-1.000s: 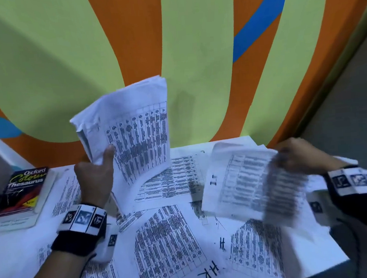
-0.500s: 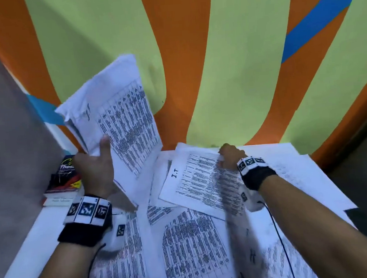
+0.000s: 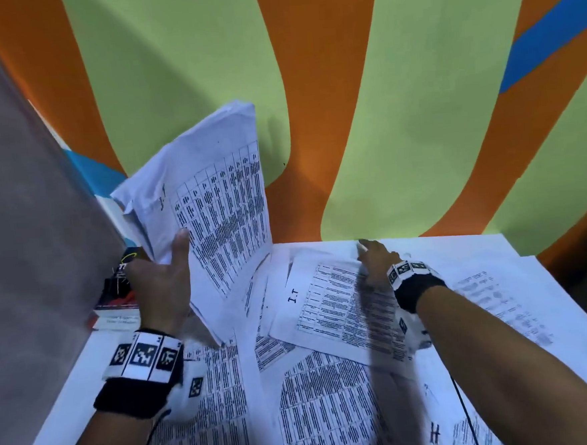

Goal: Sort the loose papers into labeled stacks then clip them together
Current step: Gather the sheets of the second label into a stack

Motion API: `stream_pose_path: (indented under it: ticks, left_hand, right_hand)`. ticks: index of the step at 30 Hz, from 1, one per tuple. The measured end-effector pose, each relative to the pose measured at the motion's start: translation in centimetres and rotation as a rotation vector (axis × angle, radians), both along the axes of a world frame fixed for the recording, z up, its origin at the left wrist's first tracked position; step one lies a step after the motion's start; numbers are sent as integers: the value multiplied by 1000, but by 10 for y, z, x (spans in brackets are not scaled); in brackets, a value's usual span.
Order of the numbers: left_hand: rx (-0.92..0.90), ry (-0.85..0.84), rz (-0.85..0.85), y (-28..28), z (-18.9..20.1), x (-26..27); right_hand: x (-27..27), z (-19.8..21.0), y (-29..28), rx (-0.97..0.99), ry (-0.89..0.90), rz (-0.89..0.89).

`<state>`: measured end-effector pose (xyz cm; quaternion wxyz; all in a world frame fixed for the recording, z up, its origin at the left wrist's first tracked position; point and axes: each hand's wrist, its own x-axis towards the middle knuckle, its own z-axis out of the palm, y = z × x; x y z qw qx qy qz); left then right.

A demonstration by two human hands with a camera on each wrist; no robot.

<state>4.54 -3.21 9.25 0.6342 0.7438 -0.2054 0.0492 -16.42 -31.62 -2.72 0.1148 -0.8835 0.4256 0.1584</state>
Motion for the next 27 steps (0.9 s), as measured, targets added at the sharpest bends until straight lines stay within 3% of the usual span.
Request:
stream_pose_path:
  ticks: [5,8,11,15,20,24,27]
  left_hand:
    - [1,42,-12,11,-10,14]
    - [-6,34,-12,16,-12,15]
    - [-8,33,-1,16,-15,14]
    - [11,45,-2,14,-20,16]
    - [-1,-10,-27,10,-24,10]
    - [-14,-42,-65,9,-23,4]
    - [-23,-45,-74,6,-17,-2]
  right_hand:
    - [7,1,-4,-87,45,-9]
    - [10,3,-5,-148,111,76]
    - [7,-3,-1,-254,40,141]
    - [-5,-10,8,-288,-73,78]
    - [-13,-7,15,-330,-37,15]
    - [-20,-4,4,-151,-144,-62]
    - [-25,-7,0,-70,-99,-77]
